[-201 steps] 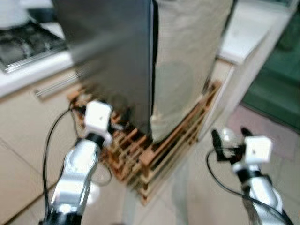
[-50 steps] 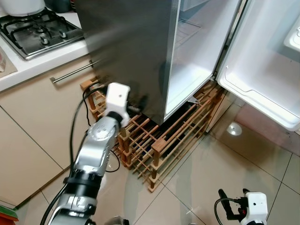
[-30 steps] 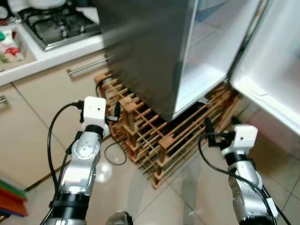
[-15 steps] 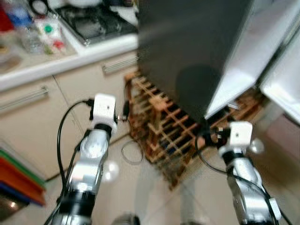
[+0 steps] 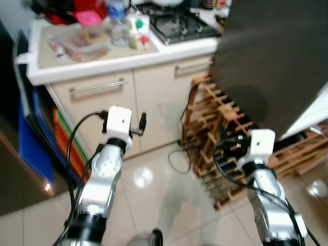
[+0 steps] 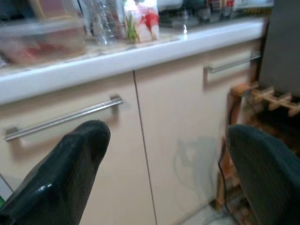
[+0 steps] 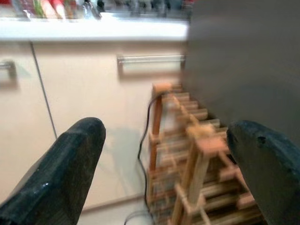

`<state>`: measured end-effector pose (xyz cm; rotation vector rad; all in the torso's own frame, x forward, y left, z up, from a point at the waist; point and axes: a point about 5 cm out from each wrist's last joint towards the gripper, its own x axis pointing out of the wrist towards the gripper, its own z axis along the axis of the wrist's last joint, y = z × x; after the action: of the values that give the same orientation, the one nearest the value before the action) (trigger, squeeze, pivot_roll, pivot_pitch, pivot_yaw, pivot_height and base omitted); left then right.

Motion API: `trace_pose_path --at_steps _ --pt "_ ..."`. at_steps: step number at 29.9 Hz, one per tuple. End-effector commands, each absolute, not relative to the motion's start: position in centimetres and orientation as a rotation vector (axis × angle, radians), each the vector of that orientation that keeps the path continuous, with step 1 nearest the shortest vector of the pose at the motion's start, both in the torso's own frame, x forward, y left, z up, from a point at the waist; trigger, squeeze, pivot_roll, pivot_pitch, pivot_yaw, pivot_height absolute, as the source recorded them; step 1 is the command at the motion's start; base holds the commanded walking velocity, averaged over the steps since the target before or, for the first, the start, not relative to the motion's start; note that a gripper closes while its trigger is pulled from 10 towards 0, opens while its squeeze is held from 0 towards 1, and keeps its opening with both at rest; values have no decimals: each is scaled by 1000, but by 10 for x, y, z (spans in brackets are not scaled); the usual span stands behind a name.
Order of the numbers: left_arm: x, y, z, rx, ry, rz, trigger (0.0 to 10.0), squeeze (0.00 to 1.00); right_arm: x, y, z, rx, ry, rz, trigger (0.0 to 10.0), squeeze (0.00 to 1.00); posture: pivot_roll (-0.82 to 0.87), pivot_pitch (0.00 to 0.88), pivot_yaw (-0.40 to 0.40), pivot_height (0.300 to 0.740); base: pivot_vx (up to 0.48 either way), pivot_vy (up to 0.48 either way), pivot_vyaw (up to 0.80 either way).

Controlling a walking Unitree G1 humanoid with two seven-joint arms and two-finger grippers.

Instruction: Restocking fridge

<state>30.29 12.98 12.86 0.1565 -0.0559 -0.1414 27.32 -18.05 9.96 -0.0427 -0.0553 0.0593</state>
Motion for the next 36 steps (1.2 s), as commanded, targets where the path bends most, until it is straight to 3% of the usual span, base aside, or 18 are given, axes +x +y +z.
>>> trace_pose_path --at_steps 1,7,25,30,36 --pt "304 124 130 163 -57 -159 10000 0 269 -185 95 -51 -29 41 10000 0 -22 40 0 740 0 -480 694" --pt "306 122 130 173 -53 -152 10000 0 270 -183 95 -55 -24 43 10000 0 -22 37 0 740 0 -480 733" --pt "309 119 128 200 -50 -141 10000 0 271 -183 95 -65 -24 41 10000 0 -22 26 2 740 0 -461 0" --pt "310 119 128 184 -48 -126 10000 0 271 -183 95 -70 -23 43 10000 0 -22 23 1 740 271 -392 0" --pt "310 118 127 191 -48 -129 10000 0 272 -192 93 -87 -17 -15 10000 0 -22 23 2 740 0 0 0"
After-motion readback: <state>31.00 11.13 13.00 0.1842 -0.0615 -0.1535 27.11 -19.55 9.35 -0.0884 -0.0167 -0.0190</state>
